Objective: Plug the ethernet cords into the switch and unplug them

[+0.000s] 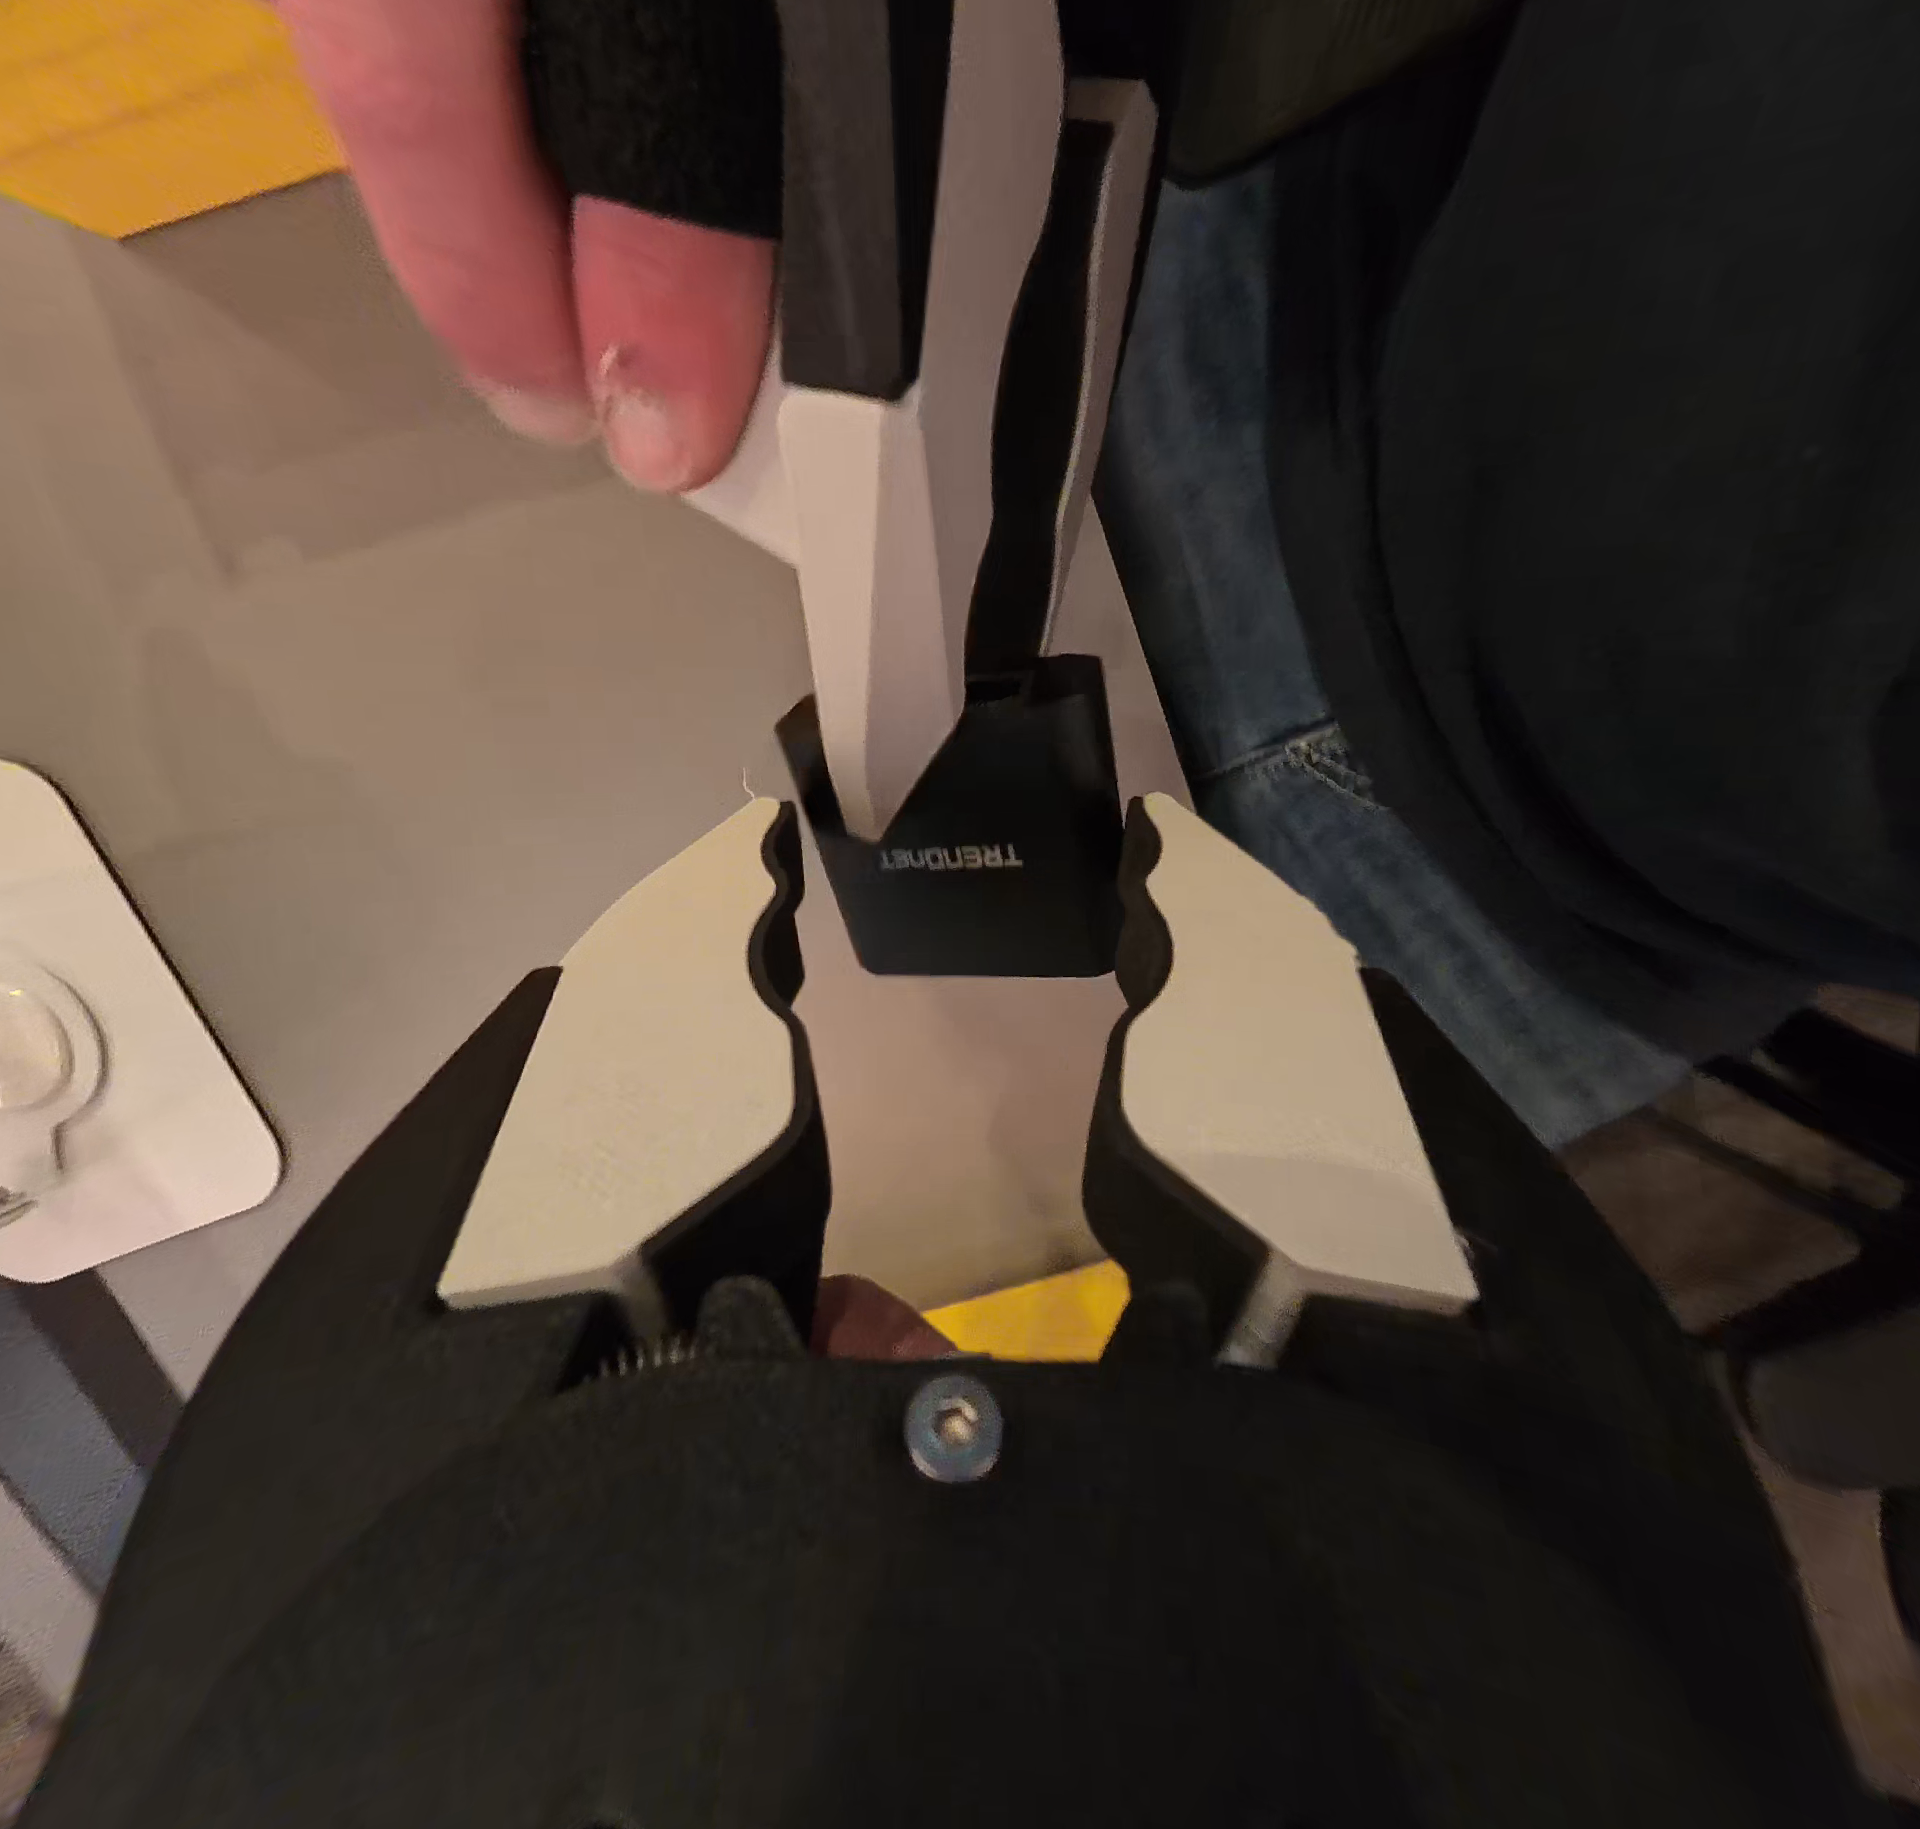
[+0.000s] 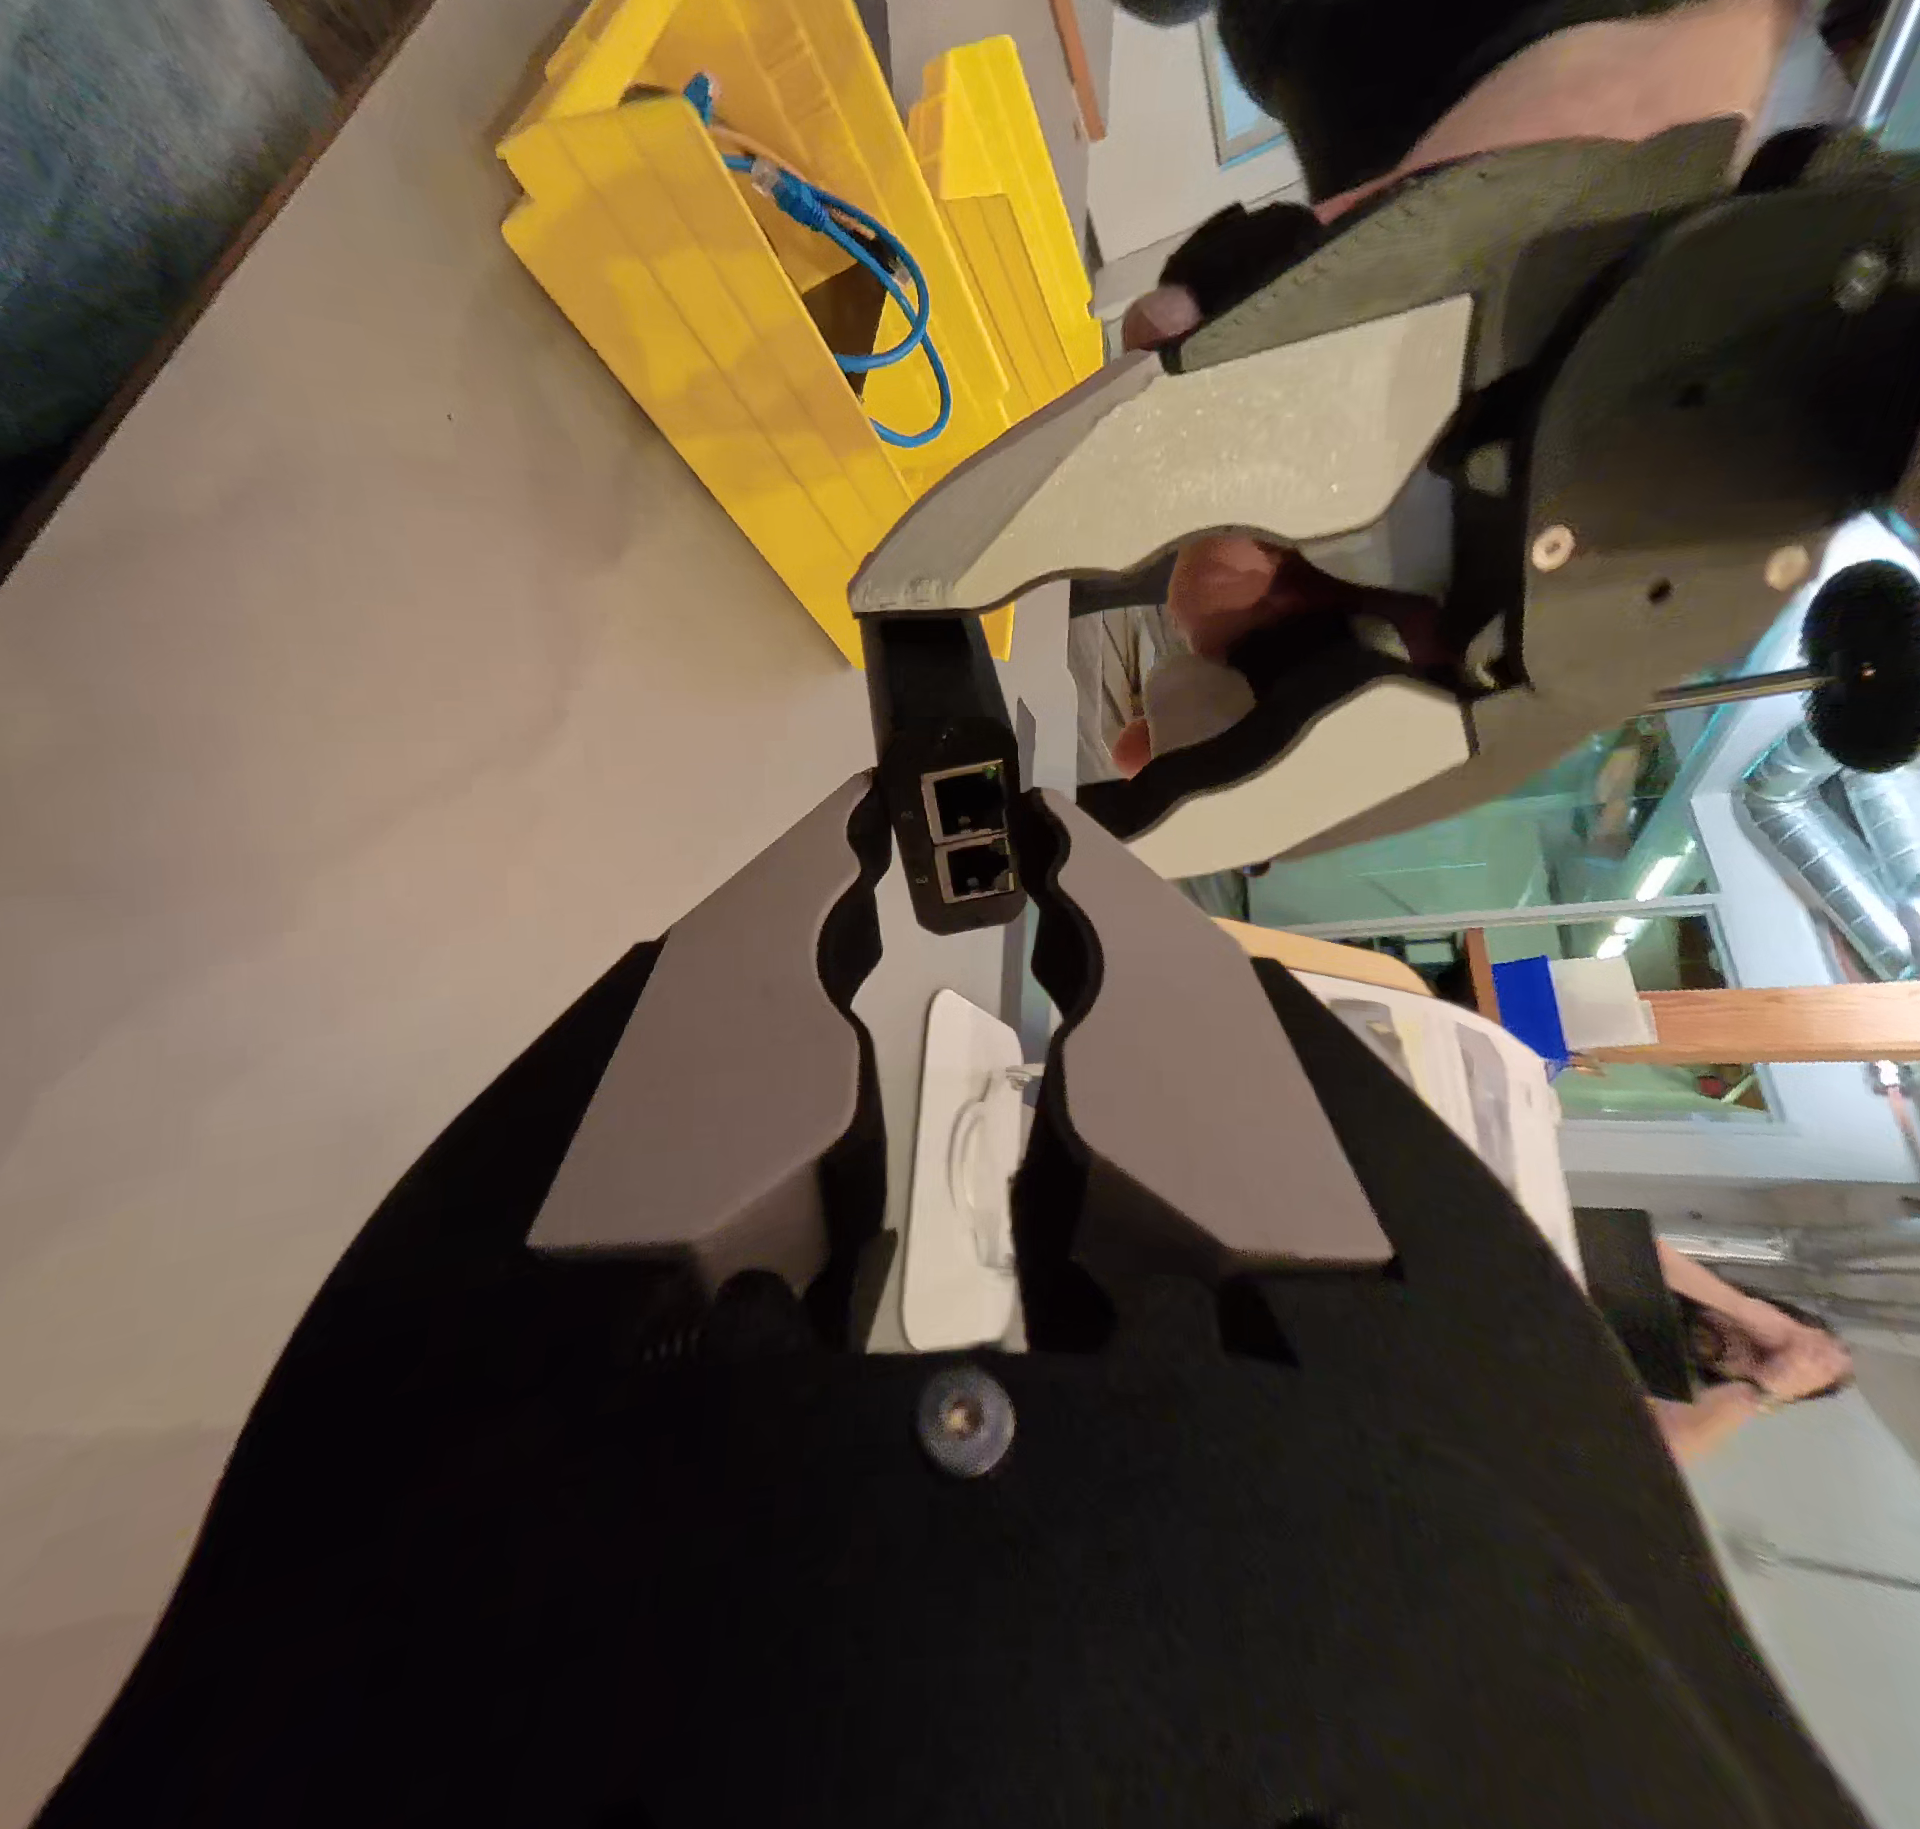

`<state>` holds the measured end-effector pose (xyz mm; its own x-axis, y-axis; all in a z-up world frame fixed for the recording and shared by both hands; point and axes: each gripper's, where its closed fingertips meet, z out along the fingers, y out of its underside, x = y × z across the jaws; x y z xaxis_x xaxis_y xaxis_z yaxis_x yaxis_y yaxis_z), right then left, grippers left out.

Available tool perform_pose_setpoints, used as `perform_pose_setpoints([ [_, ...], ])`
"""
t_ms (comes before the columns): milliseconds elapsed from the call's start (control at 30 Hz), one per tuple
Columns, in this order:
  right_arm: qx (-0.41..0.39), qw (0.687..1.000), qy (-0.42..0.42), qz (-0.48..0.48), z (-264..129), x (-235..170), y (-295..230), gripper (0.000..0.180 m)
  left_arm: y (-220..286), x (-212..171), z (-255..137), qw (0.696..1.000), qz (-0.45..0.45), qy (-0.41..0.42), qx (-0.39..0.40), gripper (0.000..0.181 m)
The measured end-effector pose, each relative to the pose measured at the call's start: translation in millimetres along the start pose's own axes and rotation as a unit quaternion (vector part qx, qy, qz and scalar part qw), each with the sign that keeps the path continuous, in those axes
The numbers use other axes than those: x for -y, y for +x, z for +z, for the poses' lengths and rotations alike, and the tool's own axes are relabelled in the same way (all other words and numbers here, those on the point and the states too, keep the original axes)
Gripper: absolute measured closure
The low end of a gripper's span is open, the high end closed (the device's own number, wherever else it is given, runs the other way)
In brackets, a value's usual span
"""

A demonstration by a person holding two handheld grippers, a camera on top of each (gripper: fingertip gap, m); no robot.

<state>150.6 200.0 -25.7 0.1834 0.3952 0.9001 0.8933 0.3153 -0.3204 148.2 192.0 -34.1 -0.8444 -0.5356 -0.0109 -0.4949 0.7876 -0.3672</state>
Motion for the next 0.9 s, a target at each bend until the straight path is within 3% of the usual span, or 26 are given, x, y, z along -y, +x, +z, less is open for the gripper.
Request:
perform_pose_setpoints([
  [33,-0.003,1.0,0.011,0.018,-2.7,-0.4,1.7,0.159,-1.5,1.7,-2.7,1.0,-0.016,0.021,0.002,0.12],
  [233,-0.052,0.994,0.057,0.072,-23.9,1.5,17.3,0.159,-5.6,1.9,-18.4,0.981,-0.117,0.151,0.032,0.099],
  [433,-0.07,0.996,0.046,0.042,-24.7,2.8,15.4,0.159,-2.5,14.0,-9.7,0.934,-0.206,0.293,0.01,0.102],
  [500,-0.072,0.996,0.046,0.038,-24.1,4.1,14.5,0.159,2.3,17.2,-8.1,0.932,-0.193,0.306,0.018,0.118],
  [733,-0.067,0.996,0.035,0.048,-20.2,-2.4,14.0,0.157,-3.9,13.8,-10.8,0.926,-0.194,0.315,0.076,0.119],
  [900,-0.02,0.986,0.042,0.158,-23.8,-9.8,6.7,0.123,-6.1,13.2,-11.4,0.929,-0.174,0.302,0.125,0.119],
])
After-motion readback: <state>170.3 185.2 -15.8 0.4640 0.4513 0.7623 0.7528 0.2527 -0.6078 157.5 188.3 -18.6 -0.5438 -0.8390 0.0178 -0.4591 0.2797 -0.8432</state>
